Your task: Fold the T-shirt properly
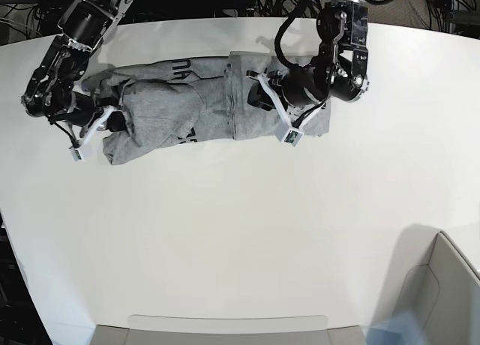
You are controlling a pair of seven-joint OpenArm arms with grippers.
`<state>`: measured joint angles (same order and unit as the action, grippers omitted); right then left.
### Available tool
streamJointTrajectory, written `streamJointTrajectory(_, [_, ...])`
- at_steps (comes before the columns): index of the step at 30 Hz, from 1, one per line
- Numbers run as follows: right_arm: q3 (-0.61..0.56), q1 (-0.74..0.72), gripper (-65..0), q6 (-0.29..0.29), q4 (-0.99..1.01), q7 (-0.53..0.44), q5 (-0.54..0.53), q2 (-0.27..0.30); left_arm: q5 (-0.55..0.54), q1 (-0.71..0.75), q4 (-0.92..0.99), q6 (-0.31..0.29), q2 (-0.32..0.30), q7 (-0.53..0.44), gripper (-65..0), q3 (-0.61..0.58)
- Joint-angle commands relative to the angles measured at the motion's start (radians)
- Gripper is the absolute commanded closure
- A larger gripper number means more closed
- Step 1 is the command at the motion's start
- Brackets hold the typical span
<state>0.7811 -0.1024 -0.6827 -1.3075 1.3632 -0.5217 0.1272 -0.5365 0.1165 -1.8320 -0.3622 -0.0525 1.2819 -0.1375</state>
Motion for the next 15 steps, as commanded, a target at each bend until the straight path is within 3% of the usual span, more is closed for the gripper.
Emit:
streamJointTrajectory(1, [0.025, -0.03, 0.0, -0.015, -0.007, 0.032, 0.062, 0.044, -0.017, -0.008, -0.039, -0.004, 0.004, -0.008, -13.3, 0.002])
streamJointTrajectory(8, [0.103, -0.145, 0.0, -0.015, -0.007, 0.029, 0.064, 0.179, -0.017, -0.007, -0.064, -0.004, 0.001, -0.002, -13.3, 0.003])
streamJointTrajectory(15, [0.097, -0.199, 0.0, -0.015, -0.051, 0.028, 0.058, 0.239, -0.017, 0.033, -0.064, -0.004, -0.002, 0.0, -13.3, 0.051])
